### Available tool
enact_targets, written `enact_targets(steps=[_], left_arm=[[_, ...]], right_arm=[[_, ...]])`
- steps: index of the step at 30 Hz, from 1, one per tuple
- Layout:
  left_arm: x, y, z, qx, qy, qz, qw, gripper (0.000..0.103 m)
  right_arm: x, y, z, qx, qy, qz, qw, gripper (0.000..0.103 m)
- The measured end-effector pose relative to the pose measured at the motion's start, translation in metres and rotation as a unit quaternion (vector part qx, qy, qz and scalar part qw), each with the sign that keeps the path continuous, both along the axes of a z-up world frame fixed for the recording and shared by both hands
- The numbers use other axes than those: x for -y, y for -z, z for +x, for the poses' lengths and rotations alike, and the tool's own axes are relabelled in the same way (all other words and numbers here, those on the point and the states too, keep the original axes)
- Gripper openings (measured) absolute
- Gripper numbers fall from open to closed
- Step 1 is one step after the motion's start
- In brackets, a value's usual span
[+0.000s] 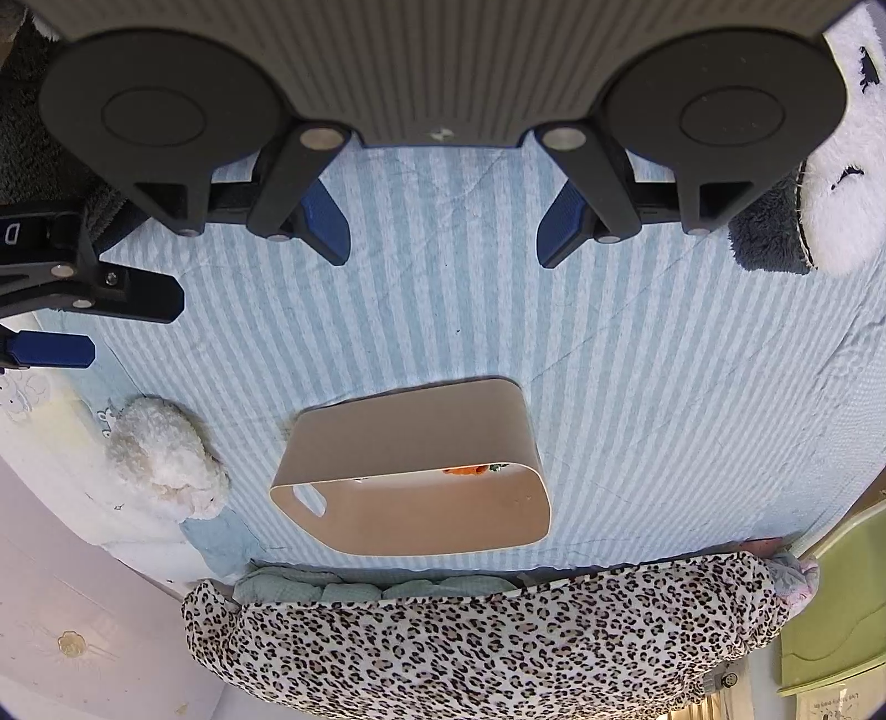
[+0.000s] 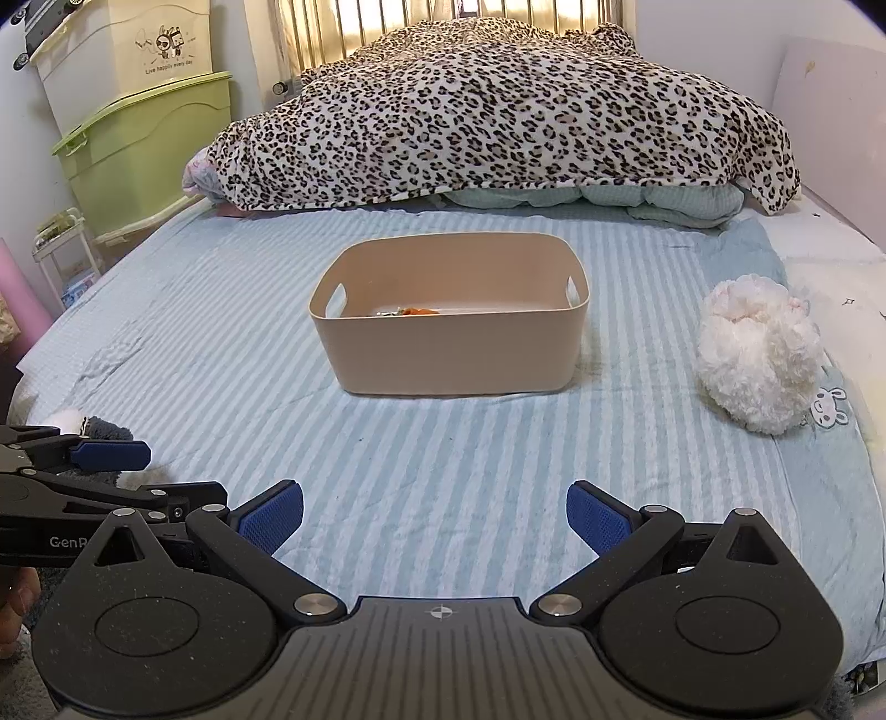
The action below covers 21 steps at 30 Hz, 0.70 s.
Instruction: Organize objects
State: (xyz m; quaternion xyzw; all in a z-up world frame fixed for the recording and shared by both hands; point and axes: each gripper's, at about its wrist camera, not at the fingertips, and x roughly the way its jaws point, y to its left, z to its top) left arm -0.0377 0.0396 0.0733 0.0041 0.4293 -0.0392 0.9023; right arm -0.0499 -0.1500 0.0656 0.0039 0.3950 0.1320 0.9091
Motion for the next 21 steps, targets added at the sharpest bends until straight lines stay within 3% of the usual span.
enact_targets(steps=[21], left_arm=[[0.0027,-0.0047,-0.0018,0.010,0.007,0.005,0.9999,0.075]], right_arm=[[0.0042,0.0005,-0.0017,-0.002,0.007,0.001,1.000,0.103]])
